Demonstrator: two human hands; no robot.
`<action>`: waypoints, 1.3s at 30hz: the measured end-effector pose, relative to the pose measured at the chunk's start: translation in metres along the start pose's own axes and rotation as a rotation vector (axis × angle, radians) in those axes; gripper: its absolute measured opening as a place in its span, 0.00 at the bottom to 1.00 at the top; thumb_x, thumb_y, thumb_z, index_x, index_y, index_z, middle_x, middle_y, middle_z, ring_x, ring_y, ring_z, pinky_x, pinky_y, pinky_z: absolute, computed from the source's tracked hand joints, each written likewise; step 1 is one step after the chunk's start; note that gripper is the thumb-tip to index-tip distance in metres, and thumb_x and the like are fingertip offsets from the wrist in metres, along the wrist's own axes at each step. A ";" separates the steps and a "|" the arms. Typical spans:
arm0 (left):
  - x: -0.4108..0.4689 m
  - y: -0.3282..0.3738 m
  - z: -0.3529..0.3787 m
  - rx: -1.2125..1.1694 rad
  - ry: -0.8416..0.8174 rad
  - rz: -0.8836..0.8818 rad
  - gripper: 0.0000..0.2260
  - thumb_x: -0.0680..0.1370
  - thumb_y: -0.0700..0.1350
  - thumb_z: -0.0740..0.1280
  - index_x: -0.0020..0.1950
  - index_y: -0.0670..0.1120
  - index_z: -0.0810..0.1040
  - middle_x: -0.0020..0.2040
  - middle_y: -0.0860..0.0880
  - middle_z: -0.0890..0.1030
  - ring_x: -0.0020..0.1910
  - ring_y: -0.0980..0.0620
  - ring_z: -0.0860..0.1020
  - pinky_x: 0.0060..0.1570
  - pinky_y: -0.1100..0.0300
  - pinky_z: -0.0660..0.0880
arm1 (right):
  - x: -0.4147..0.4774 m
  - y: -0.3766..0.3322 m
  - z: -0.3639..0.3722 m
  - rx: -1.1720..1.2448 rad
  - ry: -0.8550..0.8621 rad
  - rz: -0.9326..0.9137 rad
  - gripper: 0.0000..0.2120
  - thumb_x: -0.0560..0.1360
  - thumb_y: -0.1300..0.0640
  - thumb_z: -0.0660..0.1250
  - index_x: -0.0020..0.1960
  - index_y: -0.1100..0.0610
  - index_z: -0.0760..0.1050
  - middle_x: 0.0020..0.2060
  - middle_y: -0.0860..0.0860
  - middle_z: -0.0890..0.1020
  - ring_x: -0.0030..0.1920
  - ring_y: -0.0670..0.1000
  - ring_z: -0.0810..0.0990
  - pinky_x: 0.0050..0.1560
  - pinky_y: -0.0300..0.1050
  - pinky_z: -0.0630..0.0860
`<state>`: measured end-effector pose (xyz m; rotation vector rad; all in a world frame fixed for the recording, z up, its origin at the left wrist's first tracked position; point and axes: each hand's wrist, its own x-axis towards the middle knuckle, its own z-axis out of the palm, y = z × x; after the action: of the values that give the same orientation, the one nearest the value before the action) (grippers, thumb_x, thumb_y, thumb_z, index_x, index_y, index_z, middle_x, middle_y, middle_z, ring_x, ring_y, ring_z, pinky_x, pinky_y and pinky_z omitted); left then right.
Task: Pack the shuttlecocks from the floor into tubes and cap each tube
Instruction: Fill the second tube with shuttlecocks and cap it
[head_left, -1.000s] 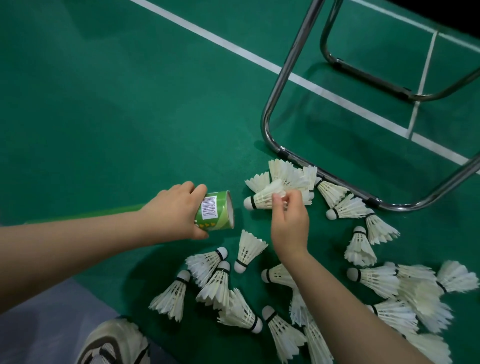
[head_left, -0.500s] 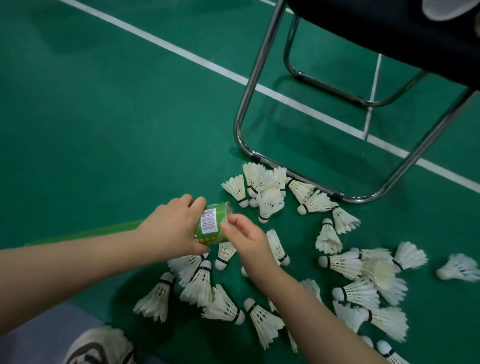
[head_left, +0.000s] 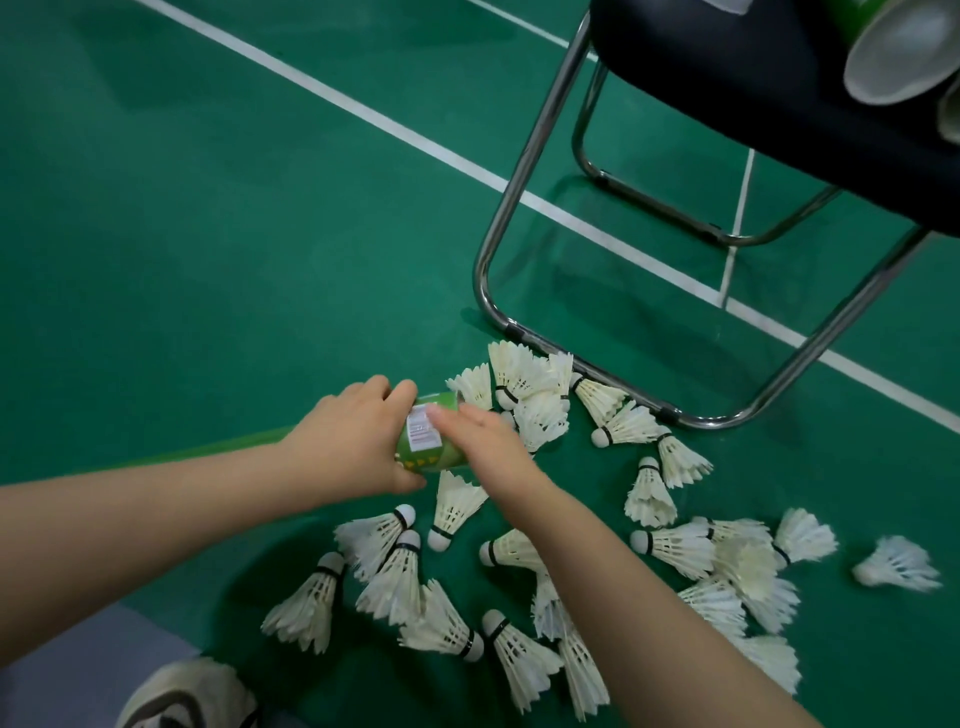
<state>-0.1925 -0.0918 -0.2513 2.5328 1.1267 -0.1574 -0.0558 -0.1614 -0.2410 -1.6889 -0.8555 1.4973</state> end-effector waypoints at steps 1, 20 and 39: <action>0.004 -0.001 -0.001 0.000 0.001 -0.012 0.26 0.64 0.62 0.69 0.51 0.51 0.63 0.45 0.51 0.69 0.44 0.51 0.71 0.44 0.54 0.73 | 0.004 -0.002 -0.005 0.011 0.059 -0.012 0.11 0.78 0.50 0.61 0.51 0.55 0.79 0.45 0.50 0.82 0.44 0.48 0.80 0.47 0.40 0.75; 0.046 -0.023 0.002 0.004 -0.016 -0.122 0.26 0.65 0.62 0.70 0.52 0.48 0.64 0.45 0.49 0.69 0.45 0.48 0.71 0.43 0.54 0.72 | 0.114 0.028 -0.033 -1.416 0.309 -0.261 0.27 0.73 0.63 0.64 0.70 0.54 0.60 0.69 0.53 0.64 0.67 0.57 0.62 0.60 0.50 0.66; 0.047 -0.027 0.007 0.036 -0.050 -0.115 0.28 0.65 0.64 0.70 0.52 0.49 0.63 0.45 0.49 0.68 0.44 0.49 0.70 0.42 0.54 0.72 | 0.073 0.031 -0.042 -0.474 0.750 -0.299 0.08 0.79 0.54 0.57 0.42 0.53 0.66 0.29 0.45 0.70 0.33 0.47 0.69 0.53 0.52 0.70</action>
<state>-0.1803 -0.0456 -0.2767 2.4811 1.2611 -0.2716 -0.0057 -0.1200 -0.3023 -2.1192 -1.0089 0.3946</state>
